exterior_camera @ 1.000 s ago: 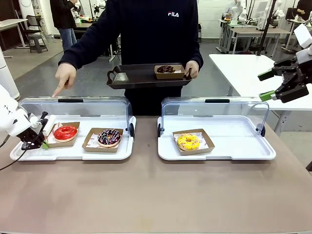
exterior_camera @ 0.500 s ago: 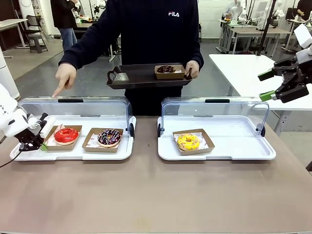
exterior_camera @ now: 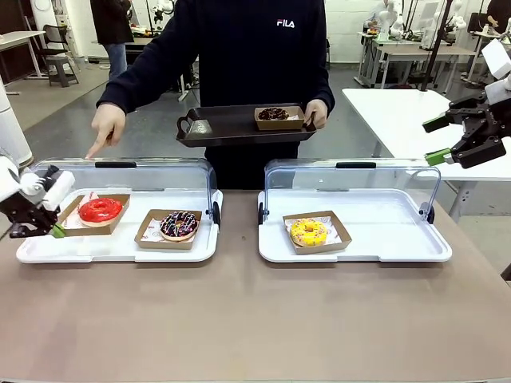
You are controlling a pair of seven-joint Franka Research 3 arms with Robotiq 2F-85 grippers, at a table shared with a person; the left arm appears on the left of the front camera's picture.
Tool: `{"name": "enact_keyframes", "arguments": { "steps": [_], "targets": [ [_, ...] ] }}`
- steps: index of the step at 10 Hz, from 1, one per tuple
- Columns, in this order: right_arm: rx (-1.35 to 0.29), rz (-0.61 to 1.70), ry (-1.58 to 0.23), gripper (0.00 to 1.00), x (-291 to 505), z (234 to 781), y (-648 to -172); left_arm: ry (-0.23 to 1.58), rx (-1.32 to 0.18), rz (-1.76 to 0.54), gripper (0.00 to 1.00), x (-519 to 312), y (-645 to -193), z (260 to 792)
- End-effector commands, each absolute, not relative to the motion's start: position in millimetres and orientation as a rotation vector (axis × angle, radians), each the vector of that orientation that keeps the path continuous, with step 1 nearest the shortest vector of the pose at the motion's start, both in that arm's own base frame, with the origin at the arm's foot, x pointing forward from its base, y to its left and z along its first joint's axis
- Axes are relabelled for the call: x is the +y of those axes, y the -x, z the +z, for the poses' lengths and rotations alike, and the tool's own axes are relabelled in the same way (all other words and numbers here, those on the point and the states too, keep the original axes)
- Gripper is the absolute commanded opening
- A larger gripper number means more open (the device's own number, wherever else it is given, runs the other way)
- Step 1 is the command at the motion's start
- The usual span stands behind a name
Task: Provide the desired donut to the person.
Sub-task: Pick up and lift the Paper togo box containing the Donut pointed at by the person.
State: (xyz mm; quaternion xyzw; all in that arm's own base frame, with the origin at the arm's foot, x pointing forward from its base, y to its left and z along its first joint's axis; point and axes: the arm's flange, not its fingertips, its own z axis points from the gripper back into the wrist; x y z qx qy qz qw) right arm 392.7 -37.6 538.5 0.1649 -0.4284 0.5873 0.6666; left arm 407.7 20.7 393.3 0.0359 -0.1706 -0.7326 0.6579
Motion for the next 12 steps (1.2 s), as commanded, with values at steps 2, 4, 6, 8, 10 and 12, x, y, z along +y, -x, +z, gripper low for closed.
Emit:
{"name": "enact_keyframes", "arguments": {
  "steps": [2,4,6,8,10,12],
  "targets": [
    [-0.982,1.334,-0.378,1.00,-37.1,538.3,-393.4,-0.004,-0.427,-1.585,0.00,33.8,-332.7,432.4],
    [-0.982,1.334,-0.378,1.00,-37.1,538.3,-393.4,-0.058,-0.437,-1.574,0.00,39.3,-303.9,472.7],
    [-0.982,1.334,-0.378,1.00,-37.1,538.3,-393.4,-0.112,-0.472,-1.603,0.00,42.9,-287.4,502.2],
    [-0.982,1.334,-0.378,1.00,-37.1,538.3,-393.4,-0.120,-0.437,-1.648,0.00,42.9,-282.5,511.6],
    [-0.982,1.334,-0.378,1.00,-37.1,538.3,-393.4,-0.107,-0.489,-1.618,0.00,49.8,-307.1,530.1],
    [-0.982,1.334,-0.378,1.00,-37.1,538.3,-393.4,-0.107,-0.489,-1.618,0.00,49.8,-307.1,530.1]
  ]
}}
